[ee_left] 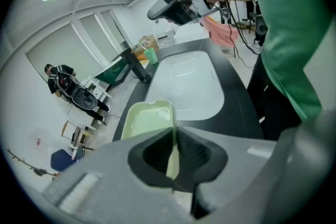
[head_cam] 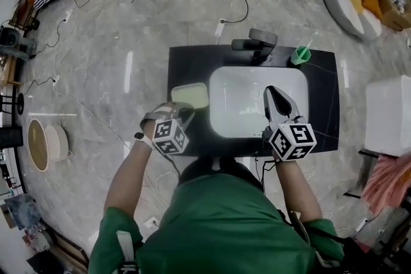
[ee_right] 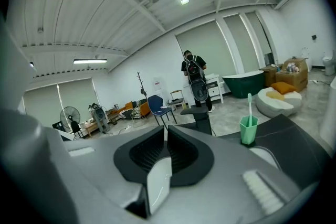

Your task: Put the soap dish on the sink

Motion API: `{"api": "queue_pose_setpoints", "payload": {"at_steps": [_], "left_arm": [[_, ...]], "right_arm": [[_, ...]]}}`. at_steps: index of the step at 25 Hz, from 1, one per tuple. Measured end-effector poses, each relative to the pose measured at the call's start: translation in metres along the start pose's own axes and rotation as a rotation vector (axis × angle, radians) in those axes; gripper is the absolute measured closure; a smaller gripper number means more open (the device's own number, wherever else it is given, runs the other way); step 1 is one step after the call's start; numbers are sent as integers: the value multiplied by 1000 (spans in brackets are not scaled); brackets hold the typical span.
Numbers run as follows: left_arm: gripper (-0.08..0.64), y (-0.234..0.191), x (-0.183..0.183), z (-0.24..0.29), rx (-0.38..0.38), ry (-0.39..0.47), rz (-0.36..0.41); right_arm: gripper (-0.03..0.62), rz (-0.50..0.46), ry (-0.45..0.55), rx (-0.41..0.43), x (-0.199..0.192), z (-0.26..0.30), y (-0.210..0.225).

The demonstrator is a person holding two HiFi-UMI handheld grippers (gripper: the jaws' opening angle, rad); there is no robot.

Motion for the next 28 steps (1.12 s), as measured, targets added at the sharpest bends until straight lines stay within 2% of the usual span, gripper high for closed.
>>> {"api": "queue_pose_setpoints", "payload": {"at_steps": [9, 14, 21, 28], "left_arm": [[537, -30, -50, 37, -22, 27, 4], [537, -37, -69, 56, -67, 37, 16], [537, -48, -84, 79, -117, 38, 56], [537, -52, -89, 89, -154, 40, 98]], "right_arm": [[571, 2, -40, -82, -13, 24, -5], [571, 2, -58, -123, -21, 32, -6], [571, 28, -88, -170, -34, 36, -4], [571, 24, -97, -182, -40, 43, -8]]}}
Point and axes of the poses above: the fingertips, and each gripper's own axes: z forward along the fingers, y to its right, x out of its top, the point moved 10 cm from there along -z, backward along the fingers, and after that the axes turned 3 degrees about y, right-handed, at the moved point
